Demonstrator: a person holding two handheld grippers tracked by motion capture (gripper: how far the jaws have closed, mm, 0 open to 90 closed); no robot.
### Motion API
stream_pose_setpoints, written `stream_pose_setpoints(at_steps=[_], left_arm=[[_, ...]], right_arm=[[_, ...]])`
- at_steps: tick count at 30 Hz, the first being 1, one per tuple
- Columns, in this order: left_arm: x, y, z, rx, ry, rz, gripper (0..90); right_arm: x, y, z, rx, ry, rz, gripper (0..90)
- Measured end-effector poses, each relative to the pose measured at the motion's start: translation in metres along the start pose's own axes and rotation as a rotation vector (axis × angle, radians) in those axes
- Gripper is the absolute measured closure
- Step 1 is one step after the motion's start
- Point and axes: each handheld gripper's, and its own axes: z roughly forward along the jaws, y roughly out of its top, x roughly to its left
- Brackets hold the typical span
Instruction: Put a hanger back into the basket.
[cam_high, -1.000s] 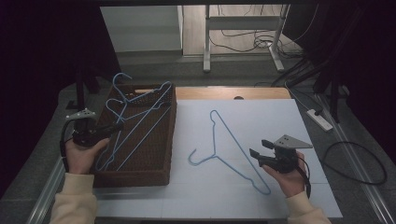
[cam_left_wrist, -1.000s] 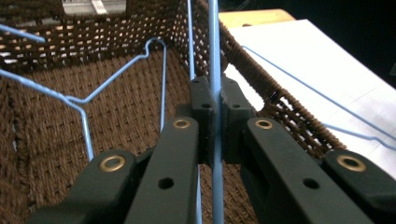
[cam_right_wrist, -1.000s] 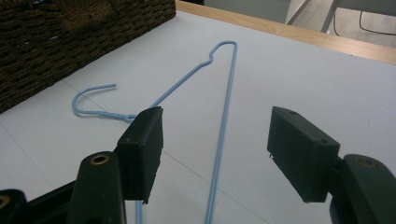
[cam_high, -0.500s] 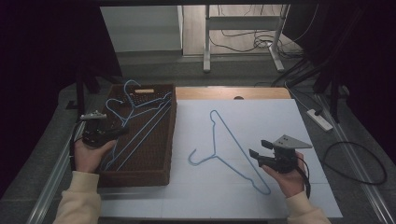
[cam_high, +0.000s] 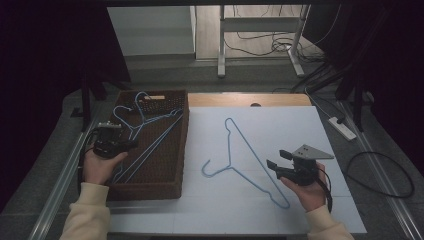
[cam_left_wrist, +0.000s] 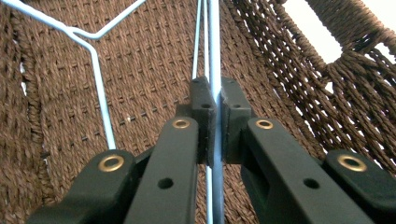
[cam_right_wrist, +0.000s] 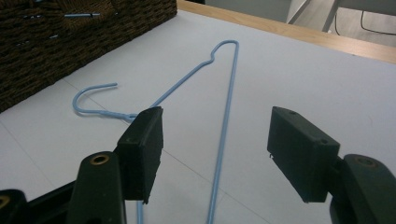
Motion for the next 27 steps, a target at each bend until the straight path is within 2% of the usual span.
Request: stream_pose_setpoints(at_steps=[8, 12, 13, 14, 15, 17, 20, 24, 27], left_arm=[[0.002, -0.002, 0.011, 0.109, 0.072, -0.011, 85.2], [0.002, -0.002, 0.012, 0.109, 0.088, -0.01, 83.8], [0.002, -0.002, 0.011, 0.1, 0.097, -0.008, 82.0], [0.001, -0.002, 0.009, 0.08, 0.123, 0.001, 79.0], [0.001, -0.002, 0.009, 0.08, 0.123, 0.001, 74.8], [-0.001, 0.0, 0.004, 0.015, 0.155, 0.019, 60.3], [-0.005, 0.001, -0.003, -0.046, 0.175, 0.035, 49.0], [-0.007, 0.002, -0.011, -0.11, 0.13, 0.033, 38.1], [-0.01, 0.003, -0.017, -0.148, 0.052, 0.034, 35.1]], right_arm=[[0.0, 0.0, 0.0, 0.0, 0.003, -0.002, 36.7], [0.001, 0.0, 0.0, 0.0, 0.005, -0.006, 36.7], [0.001, 0.0, 0.0, 0.001, 0.005, -0.007, 36.7], [0.001, 0.0, 0.0, 0.001, 0.005, -0.006, 36.7], [0.001, 0.0, 0.0, 0.0, 0.005, -0.006, 36.7], [0.001, 0.0, 0.0, 0.0, 0.004, -0.006, 36.7], [0.001, 0.0, 0.0, 0.001, 0.003, -0.005, 36.6], [0.001, 0.0, 0.0, 0.001, 0.003, -0.005, 36.6], [0.001, 0.0, 0.0, 0.001, 0.003, -0.005, 36.6]])
